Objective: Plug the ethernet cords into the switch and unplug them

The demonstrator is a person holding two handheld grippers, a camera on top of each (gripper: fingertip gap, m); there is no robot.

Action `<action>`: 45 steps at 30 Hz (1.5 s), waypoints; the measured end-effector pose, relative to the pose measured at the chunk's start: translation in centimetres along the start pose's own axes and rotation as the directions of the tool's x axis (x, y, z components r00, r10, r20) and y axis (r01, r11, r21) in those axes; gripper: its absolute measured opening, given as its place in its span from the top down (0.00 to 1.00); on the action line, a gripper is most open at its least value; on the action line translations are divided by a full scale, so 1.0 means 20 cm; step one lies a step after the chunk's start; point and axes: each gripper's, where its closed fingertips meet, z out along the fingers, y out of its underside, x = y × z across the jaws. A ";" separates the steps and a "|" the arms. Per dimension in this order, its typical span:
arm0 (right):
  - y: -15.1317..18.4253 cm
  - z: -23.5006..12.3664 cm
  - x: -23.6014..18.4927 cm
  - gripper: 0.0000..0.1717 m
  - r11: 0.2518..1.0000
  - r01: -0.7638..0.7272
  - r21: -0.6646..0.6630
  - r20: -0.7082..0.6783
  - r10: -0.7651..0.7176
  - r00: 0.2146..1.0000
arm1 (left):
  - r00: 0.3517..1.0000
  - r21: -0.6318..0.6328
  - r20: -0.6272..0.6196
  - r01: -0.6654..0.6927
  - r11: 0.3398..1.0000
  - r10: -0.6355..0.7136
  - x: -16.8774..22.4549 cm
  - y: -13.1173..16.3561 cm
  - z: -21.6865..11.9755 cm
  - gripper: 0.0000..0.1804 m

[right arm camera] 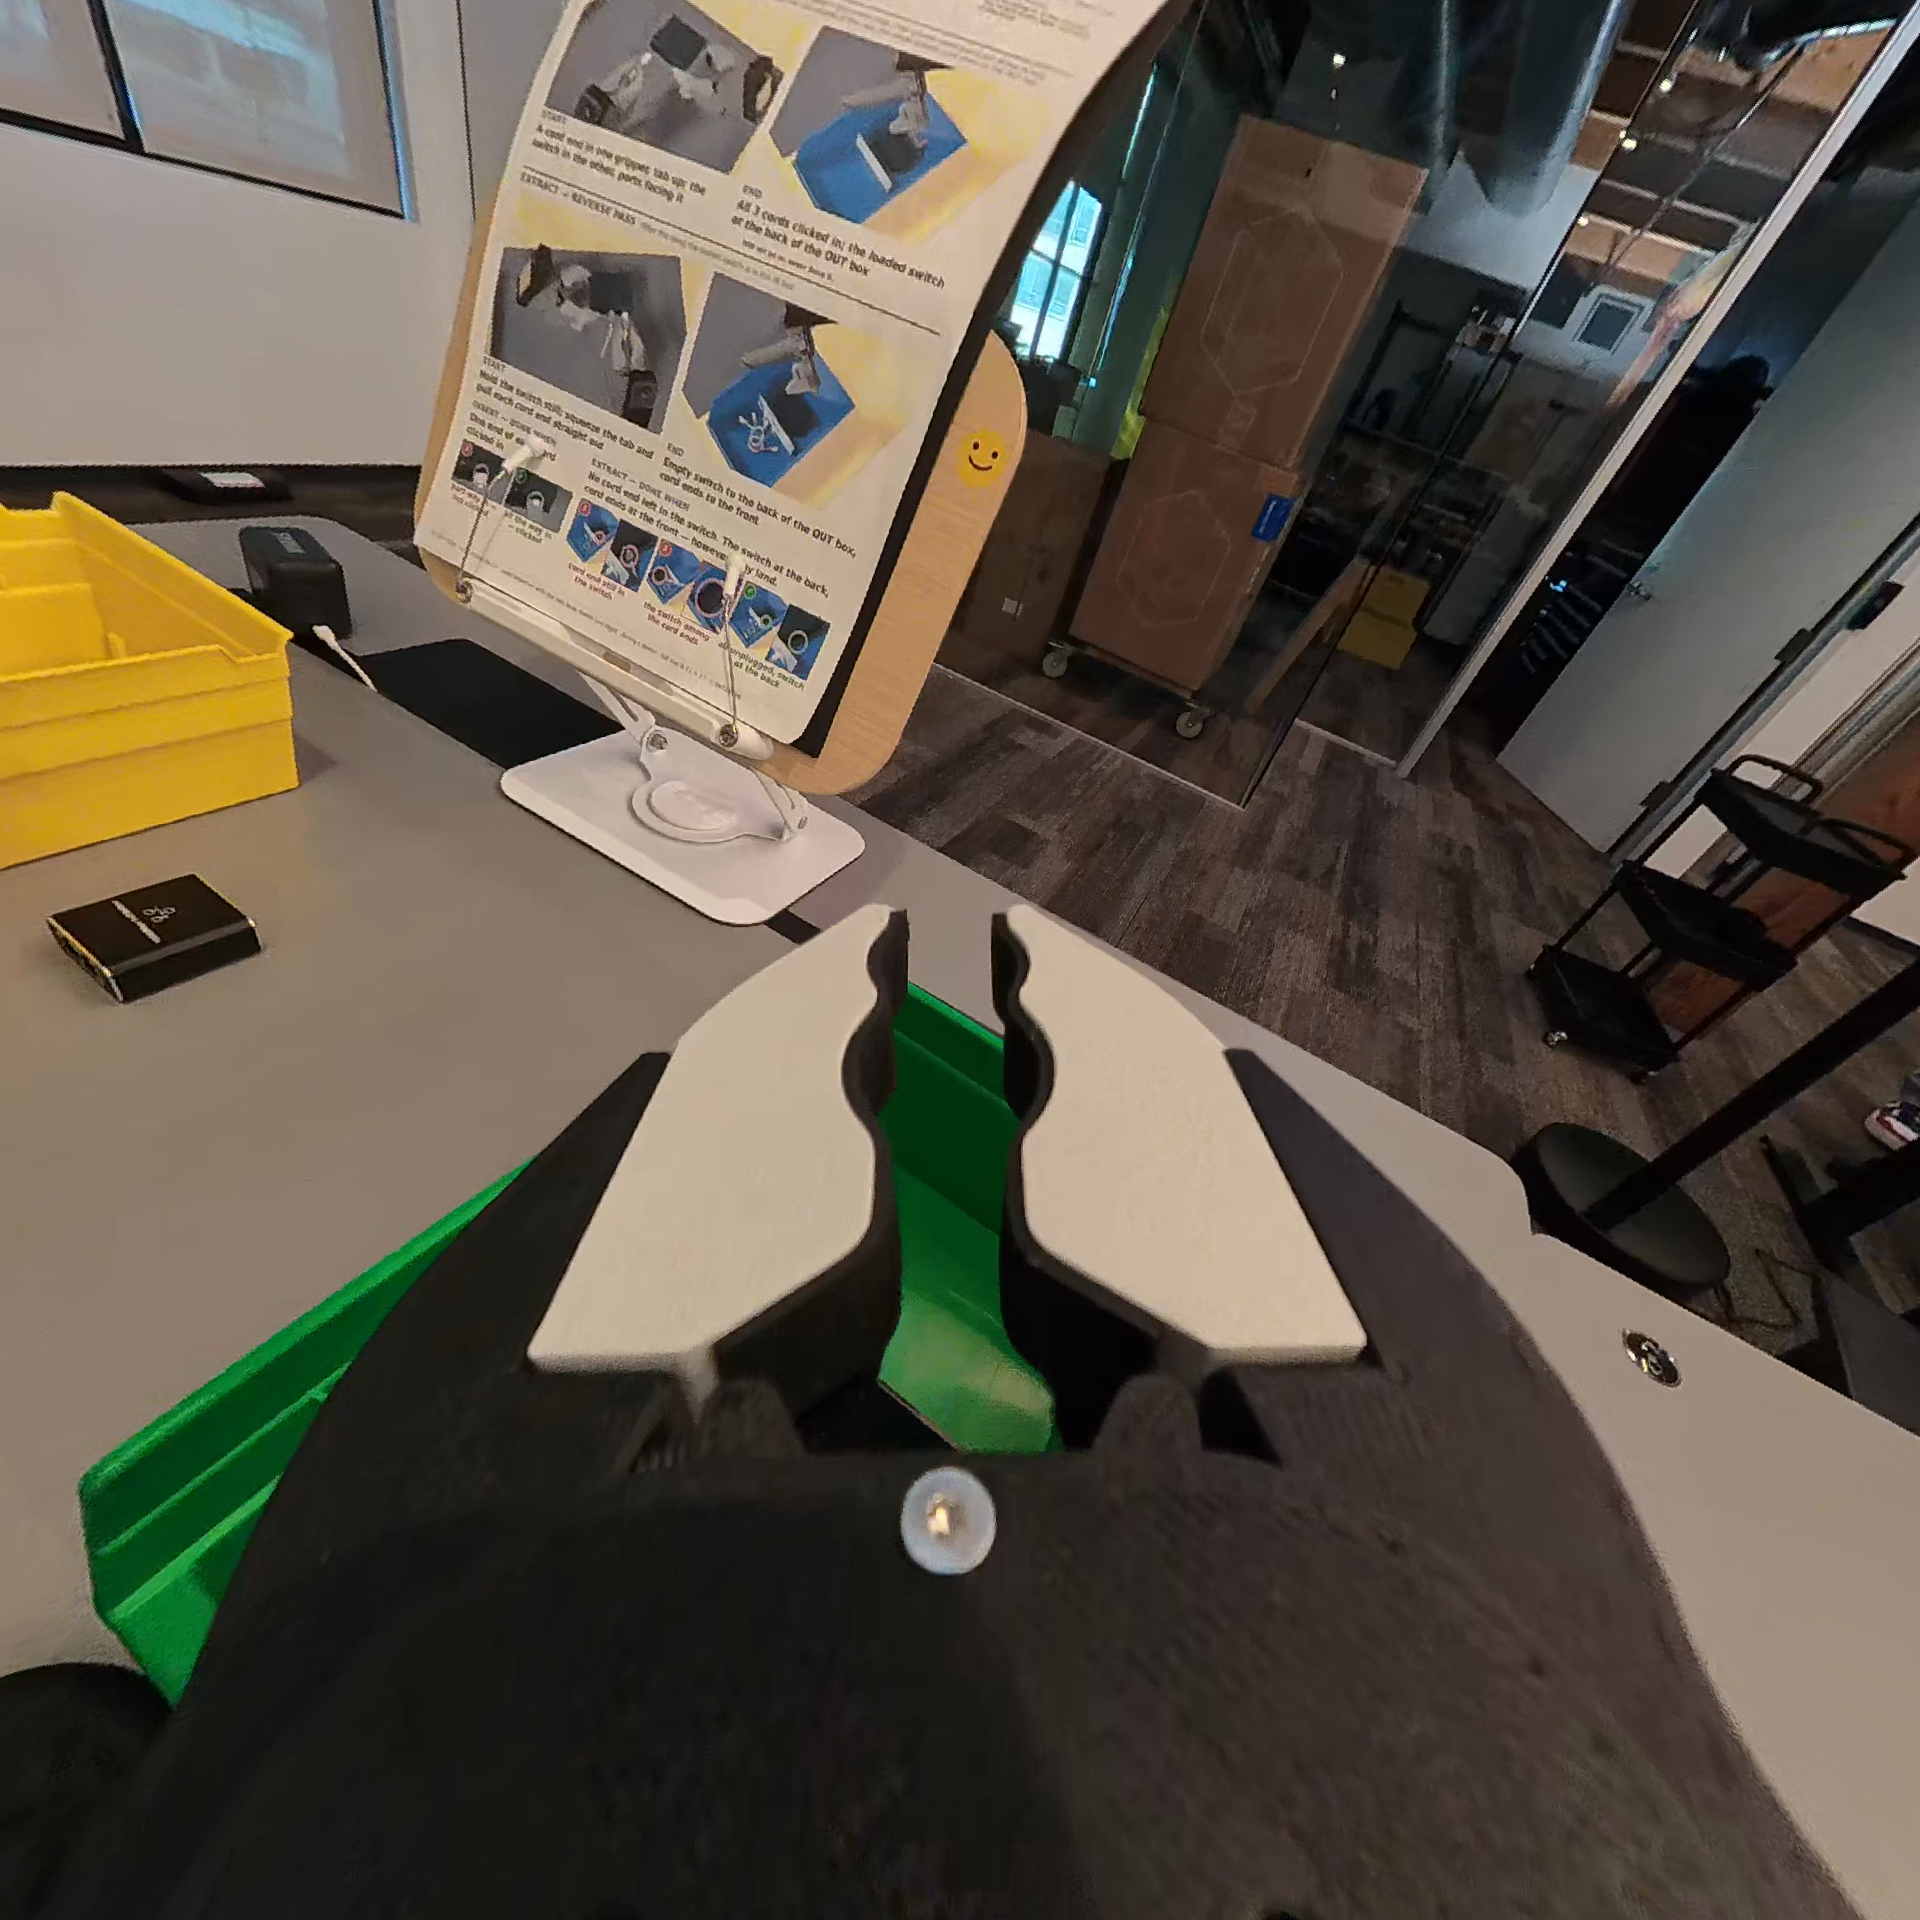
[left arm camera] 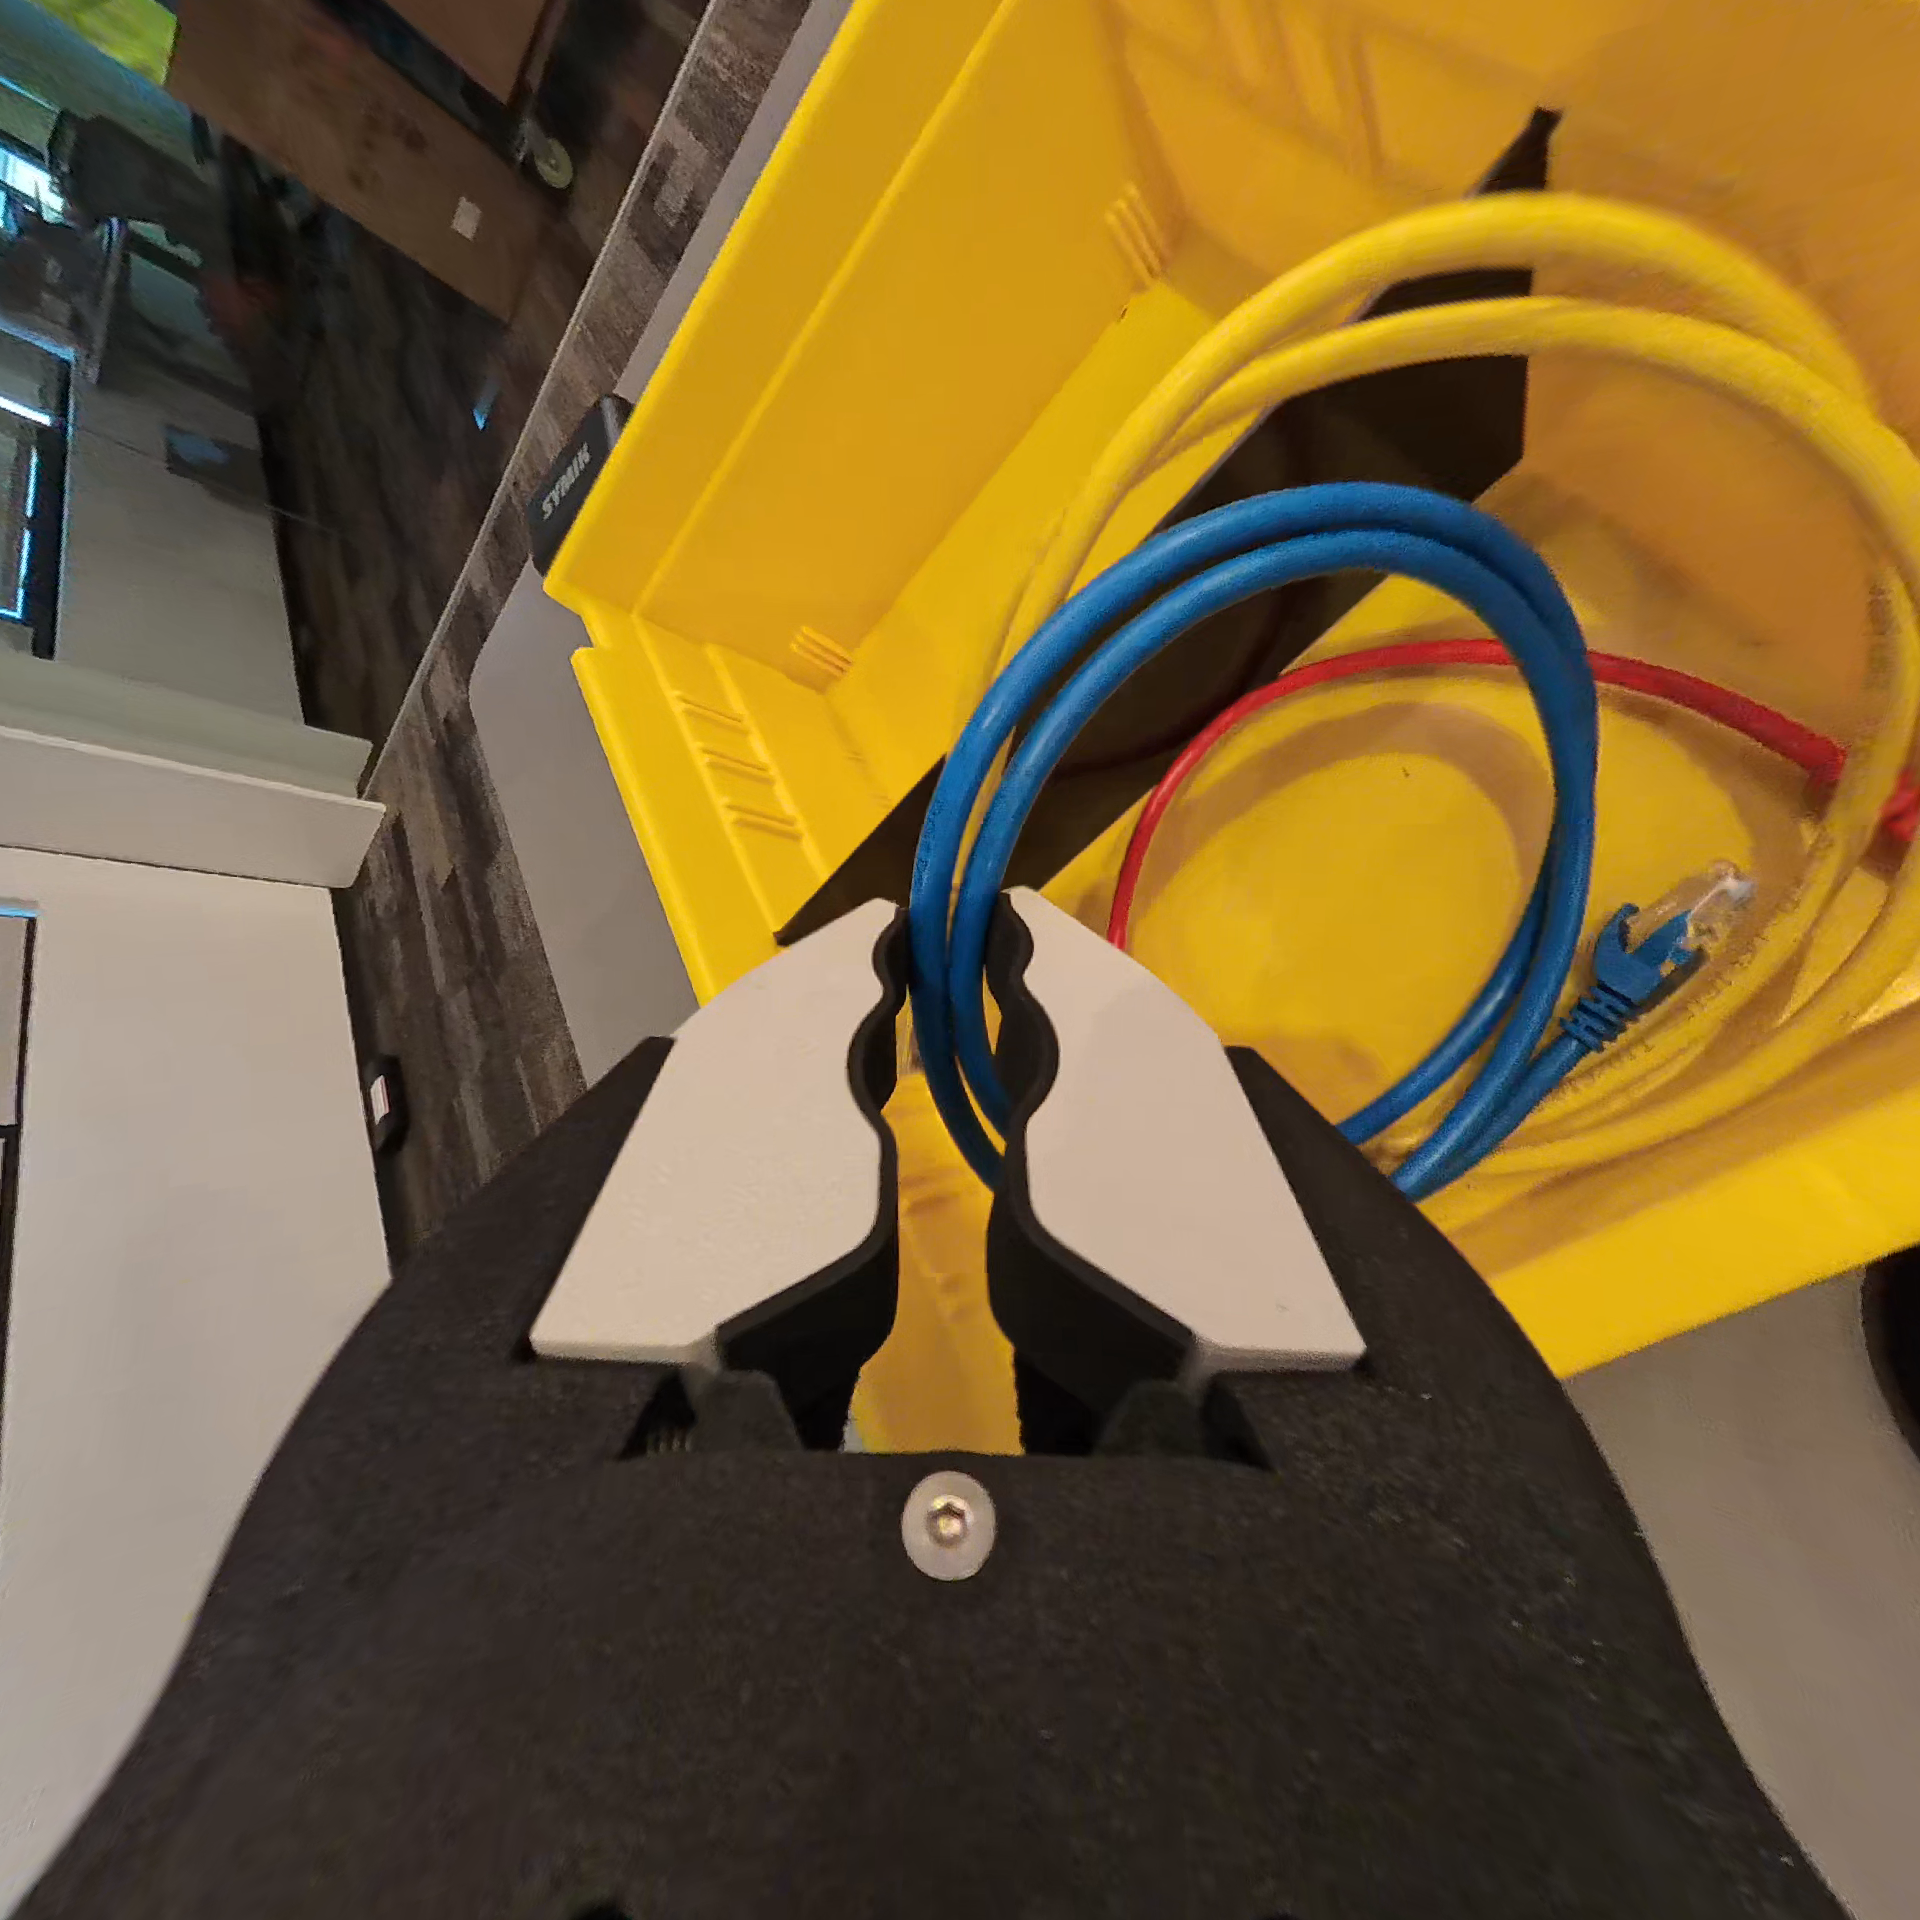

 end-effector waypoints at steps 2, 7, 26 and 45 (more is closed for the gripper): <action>0.01 0.00 0.01 0.91 1.000 -0.006 -0.005 -0.002 0.006 1.000 | 1.000 0.009 -0.009 0.011 1.000 -0.011 0.00 -0.01 0.01 0.92; 0.02 -0.01 0.02 0.92 1.000 -0.017 0.001 0.001 0.017 1.000 | 1.000 -0.030 -0.015 -0.009 1.000 0.008 0.01 0.01 0.06 0.93; 0.02 -0.05 0.05 0.92 1.000 -0.023 0.014 -0.011 0.023 1.000 | 0.933 0.196 0.357 -0.124 0.973 0.047 -0.37 -0.53 -0.75 0.93; -0.04 0.01 -0.06 0.92 0.998 0.064 -0.003 0.022 -0.064 0.998 | 0.790 0.338 -0.328 -0.413 0.846 0.518 1.03 -1.34 0.05 0.93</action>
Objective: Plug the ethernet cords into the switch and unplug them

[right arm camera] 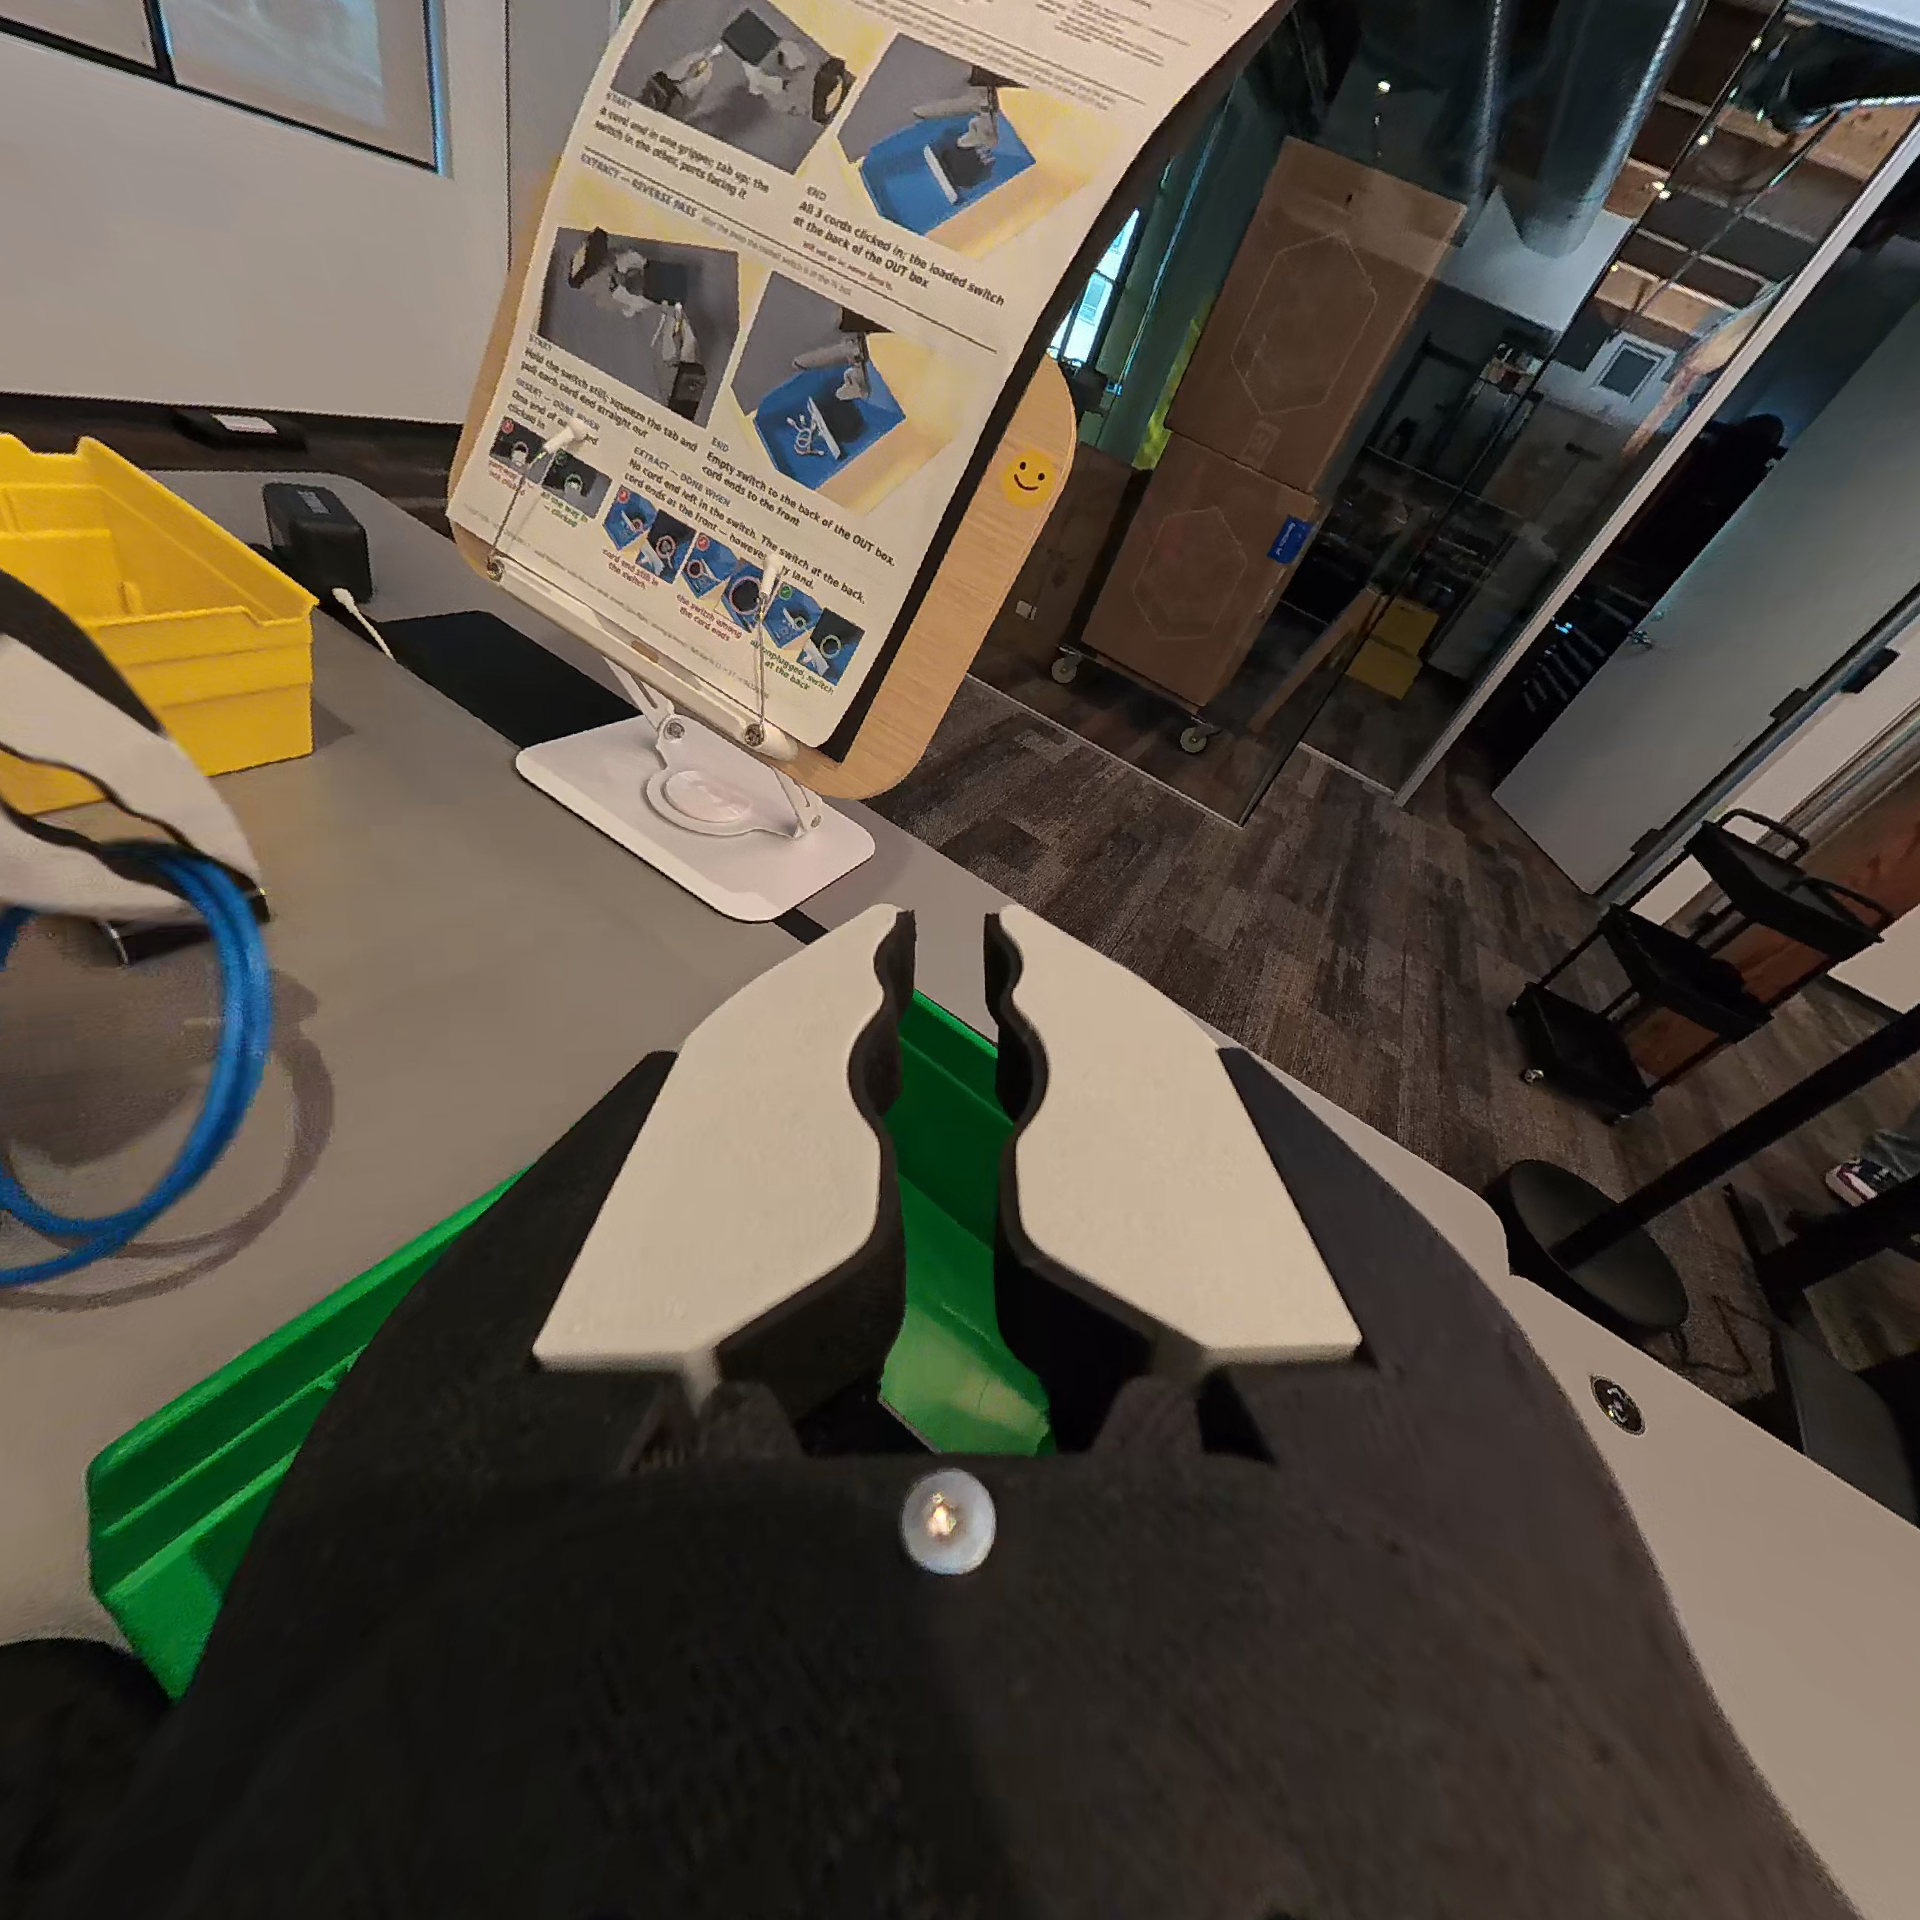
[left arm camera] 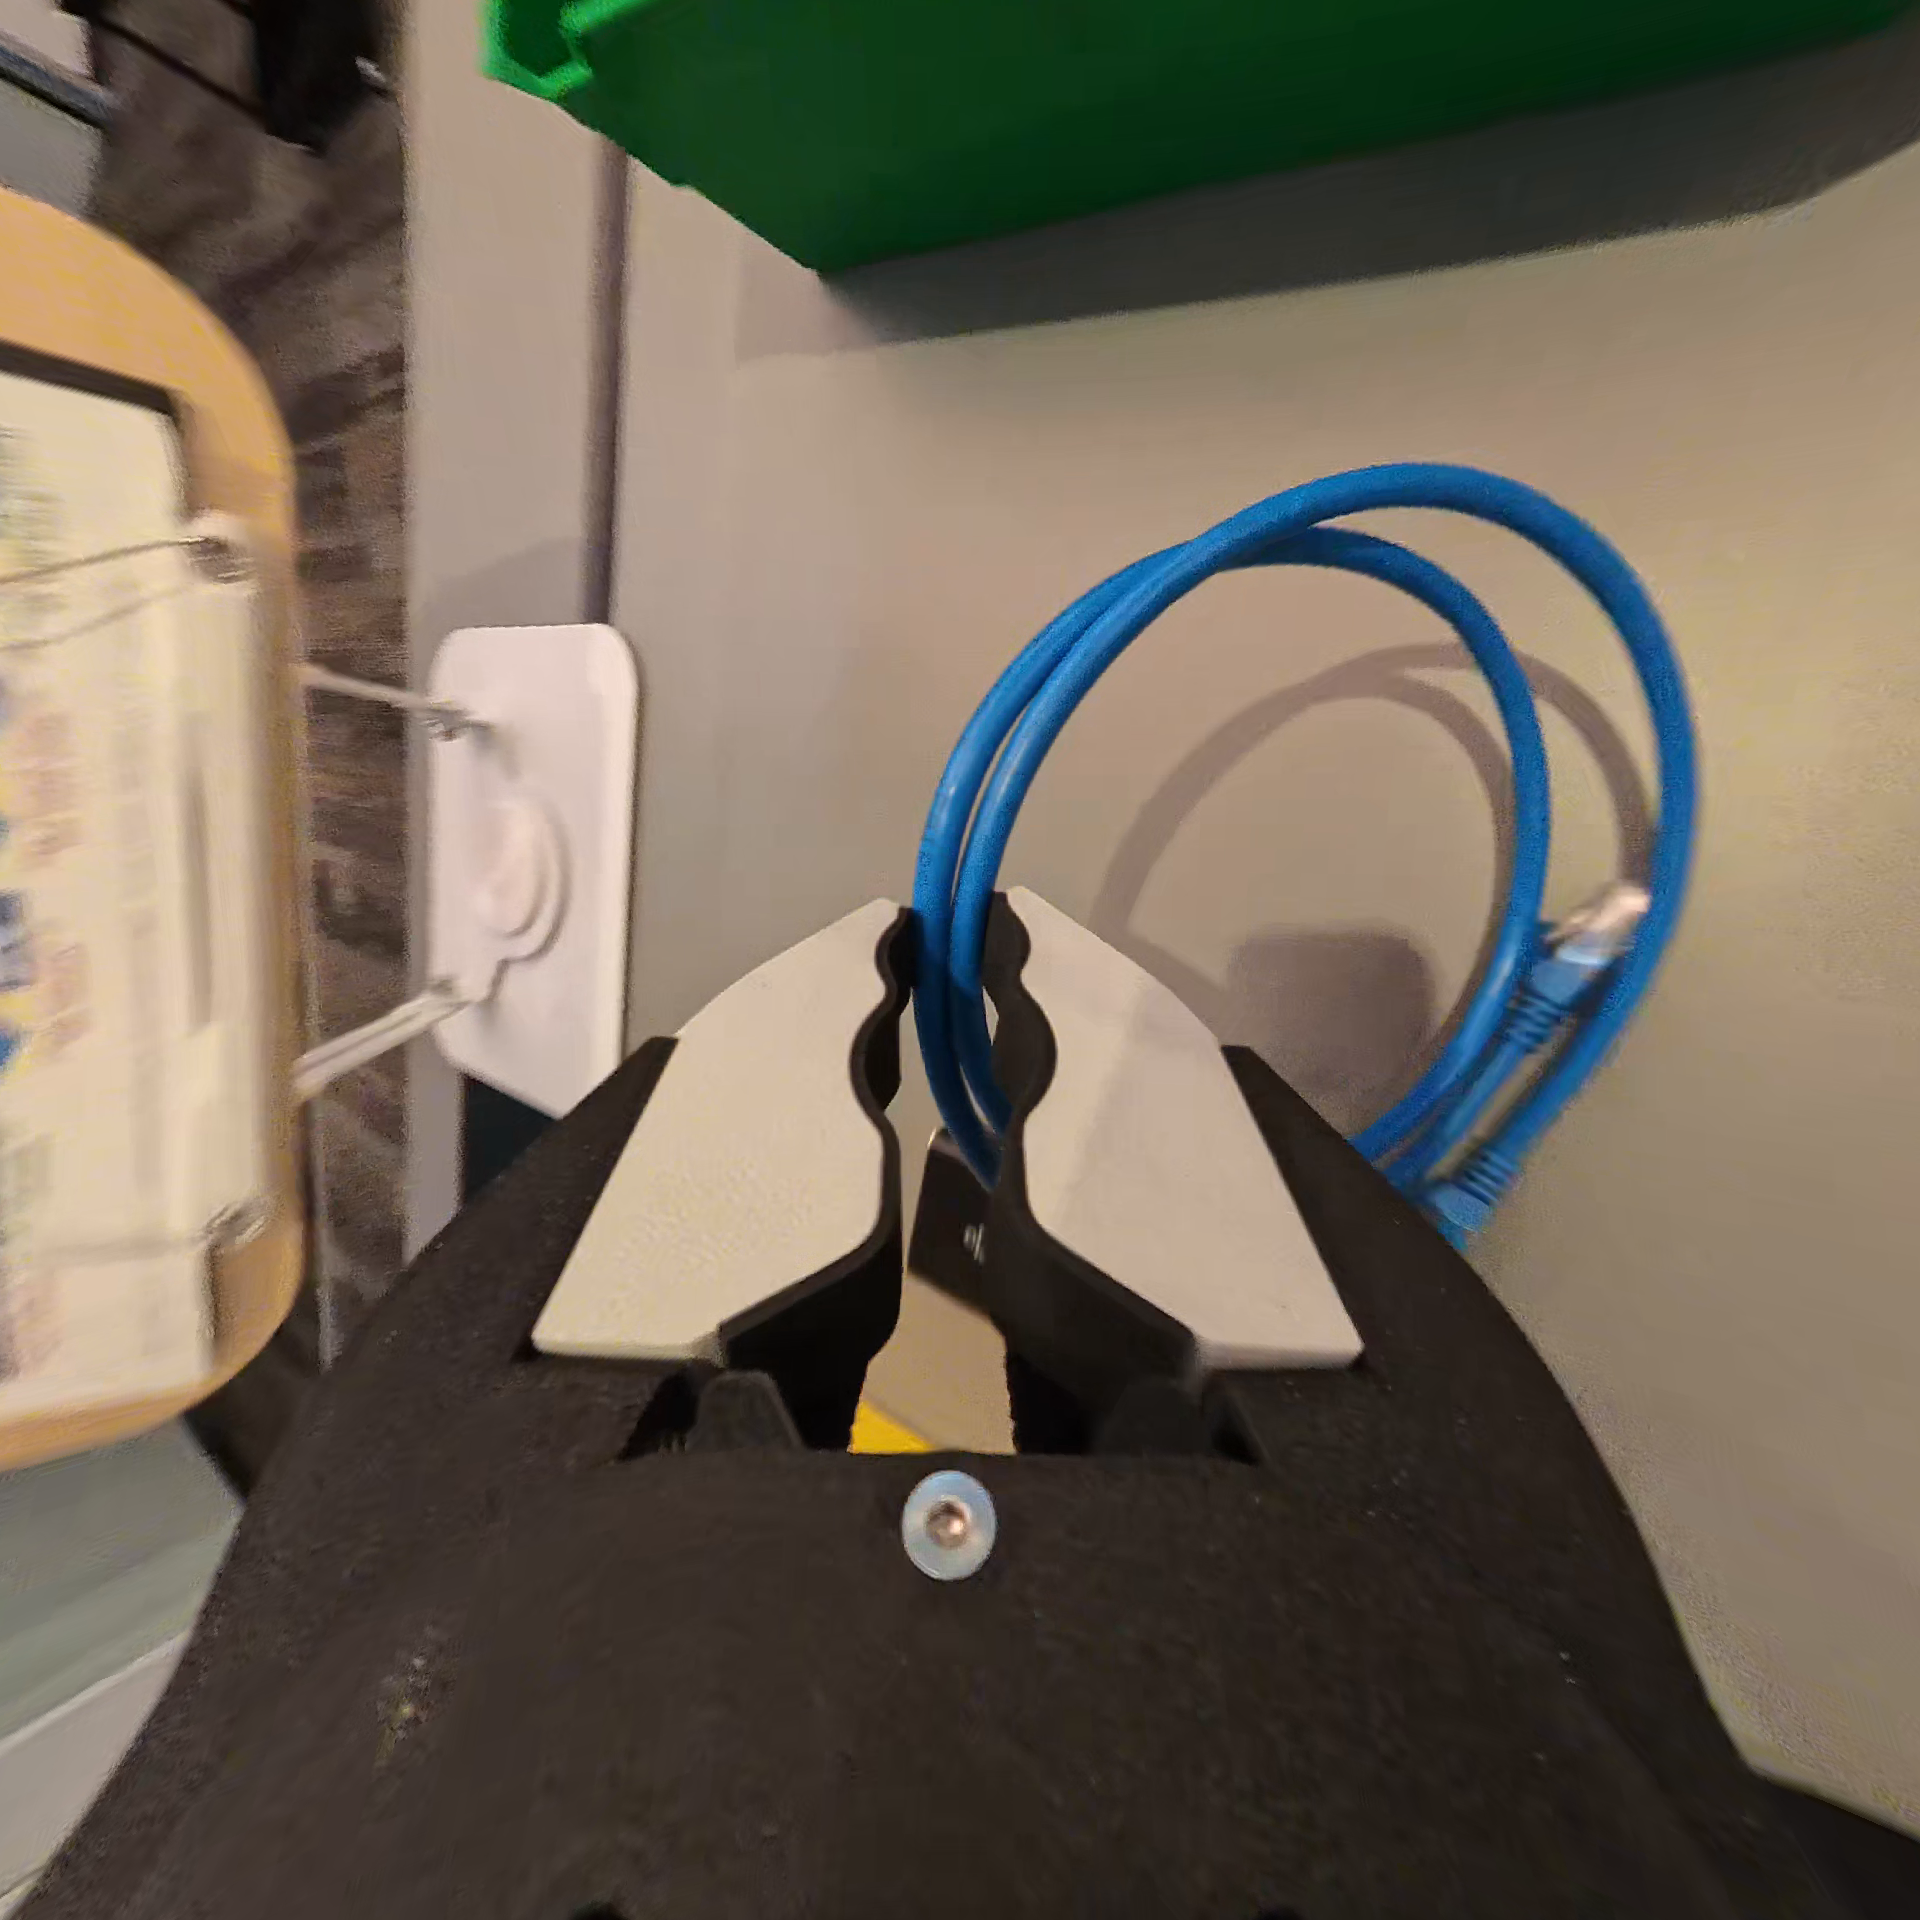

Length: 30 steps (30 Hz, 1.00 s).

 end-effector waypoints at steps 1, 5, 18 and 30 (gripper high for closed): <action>0.00 0.00 0.00 0.92 1.000 -0.002 0.001 0.000 0.002 1.000 | 0.999 -0.002 -0.038 0.007 1.000 -0.007 0.01 0.00 0.08 0.93; 0.03 -0.02 0.04 0.92 1.000 -0.025 0.006 -0.012 0.025 1.000 | 0.967 -0.044 -0.230 0.099 0.994 -0.107 0.05 -0.01 0.31 0.93; 0.06 -0.05 0.09 0.92 0.997 -0.076 0.030 -0.016 0.076 0.997 | 0.941 -0.087 -0.265 0.192 0.978 -0.208 0.02 -0.03 0.43 0.82; 0.08 -0.02 0.06 0.92 0.998 -0.058 -0.018 -0.014 0.057 0.998 | 0.864 0.189 0.353 0.311 0.931 -0.360 -0.42 0.56 -0.73 0.83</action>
